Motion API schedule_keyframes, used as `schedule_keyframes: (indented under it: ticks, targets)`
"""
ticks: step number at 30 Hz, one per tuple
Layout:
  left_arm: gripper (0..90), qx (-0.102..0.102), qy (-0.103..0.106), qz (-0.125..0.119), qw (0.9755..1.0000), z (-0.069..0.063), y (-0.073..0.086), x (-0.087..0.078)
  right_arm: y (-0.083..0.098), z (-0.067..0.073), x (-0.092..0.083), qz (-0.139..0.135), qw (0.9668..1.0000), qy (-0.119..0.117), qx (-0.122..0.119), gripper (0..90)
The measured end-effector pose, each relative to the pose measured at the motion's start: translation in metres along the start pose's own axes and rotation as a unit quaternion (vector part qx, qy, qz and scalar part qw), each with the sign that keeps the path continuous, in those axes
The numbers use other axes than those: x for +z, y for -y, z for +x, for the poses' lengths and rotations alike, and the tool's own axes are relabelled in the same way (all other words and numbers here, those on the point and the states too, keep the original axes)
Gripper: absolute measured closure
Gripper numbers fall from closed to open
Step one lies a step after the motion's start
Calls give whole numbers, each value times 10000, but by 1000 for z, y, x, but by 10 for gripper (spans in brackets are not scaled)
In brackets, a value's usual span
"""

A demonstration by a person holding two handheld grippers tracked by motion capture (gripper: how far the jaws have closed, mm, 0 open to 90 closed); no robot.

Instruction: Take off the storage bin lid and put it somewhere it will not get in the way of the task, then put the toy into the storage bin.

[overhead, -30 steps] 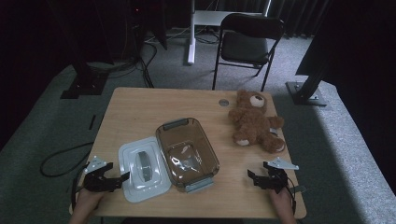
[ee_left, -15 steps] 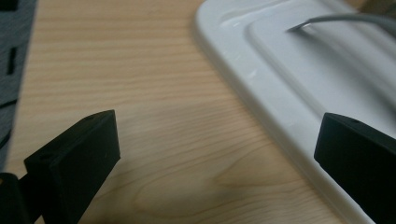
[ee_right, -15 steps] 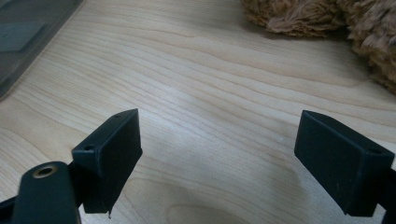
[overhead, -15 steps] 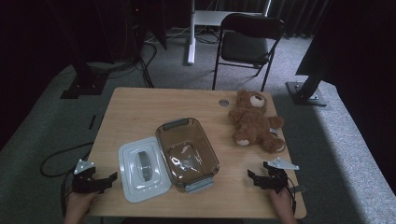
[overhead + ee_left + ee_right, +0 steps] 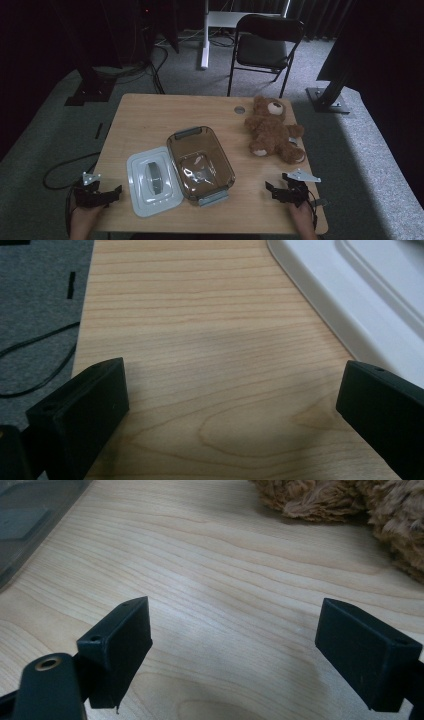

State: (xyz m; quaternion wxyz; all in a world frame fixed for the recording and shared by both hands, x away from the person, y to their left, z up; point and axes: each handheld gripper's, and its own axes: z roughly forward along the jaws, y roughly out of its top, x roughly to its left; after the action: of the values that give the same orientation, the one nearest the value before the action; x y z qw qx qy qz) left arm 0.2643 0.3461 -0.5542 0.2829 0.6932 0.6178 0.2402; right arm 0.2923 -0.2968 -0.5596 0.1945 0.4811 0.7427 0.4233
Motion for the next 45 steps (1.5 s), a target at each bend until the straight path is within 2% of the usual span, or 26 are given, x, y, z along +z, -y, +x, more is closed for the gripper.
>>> schedule_keyframes:
  ticks: [3,9,14,22,28,31,33,36,40,41,45]
  targets:
    - [11,71,-148,-40,9999,-3,1,2,0,0,0,-3,10000,12,-2,141]
    - [11,29,-187,-88,9998,-5,1,3,0,0,0,-21,10000,20,21,141]
    - [11,92,-144,-79,9998,-11,0,4,0,0,0,-9,10000,22,14,141]
    - [11,242,-1,-85,9997,-29,-8,12,0,0,0,-9,10000,16,10,141]
    - [11,288,41,-83,9995,-34,-10,14,0,0,0,-19,10000,27,14,141]
    - [11,74,-146,-90,9998,-31,-9,13,0,1,-2,-149,9998,150,-42,140]
    - [11,47,-170,-84,9998,-29,-9,13,0,2,-1,-151,9997,192,-48,140]
    - [11,177,-49,-90,9998,-24,-7,11,-3,2,-4,-180,9995,258,-64,140]
    - [11,184,-43,-89,9998,-23,-7,11,-8,-1,-8,-193,9991,364,-26,140]
    - [11,185,-44,-88,9998,-23,-7,11,-11,-3,-11,-249,9985,489,7,140]
    - [11,184,-43,-90,9998,-23,-7,11,-27,-13,-25,-555,9951,749,333,139]
